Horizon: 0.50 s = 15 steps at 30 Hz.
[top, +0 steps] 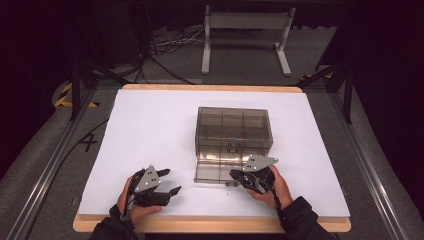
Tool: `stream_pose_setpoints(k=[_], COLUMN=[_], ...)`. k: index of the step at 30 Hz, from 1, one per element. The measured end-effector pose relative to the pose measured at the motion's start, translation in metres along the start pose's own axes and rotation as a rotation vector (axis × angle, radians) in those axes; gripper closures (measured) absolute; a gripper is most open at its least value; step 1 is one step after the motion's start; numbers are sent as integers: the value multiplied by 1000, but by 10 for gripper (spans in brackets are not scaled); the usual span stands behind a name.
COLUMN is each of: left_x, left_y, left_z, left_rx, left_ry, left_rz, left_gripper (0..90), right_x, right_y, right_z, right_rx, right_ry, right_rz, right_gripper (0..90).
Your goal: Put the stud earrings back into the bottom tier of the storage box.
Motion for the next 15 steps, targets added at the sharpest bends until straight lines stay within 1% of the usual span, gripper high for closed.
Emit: stream_pose_setpoints(k=[4, 6, 10, 15], left_x=[0, 0, 0, 0], left_y=[0, 0, 0, 0], left_z=[0, 0, 0, 1], left_rx=[1, 0, 1, 0], left_ry=[2, 4, 4, 4], left_rz=[-2, 0, -1, 0], left_gripper=[313, 312, 312, 310], right_x=[0, 1, 1, 5], right_y=[-1, -2, -2, -10], right_z=[0, -1, -1, 3], right_rx=[-2, -3, -6, 0], right_ry=[0, 2, 1, -17], right_rz=[-3, -8, -10, -31], right_gripper=[854, 836, 843, 855])
Point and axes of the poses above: each handheld gripper's, and its own axes: y roughly forward along the jaws, x roughly out of its top, z roughly to its left, the point moved 8 cm from there along y, roughly forward along the jaws, and after that the axes turned 1 degree about x, right-handed, at the moved point
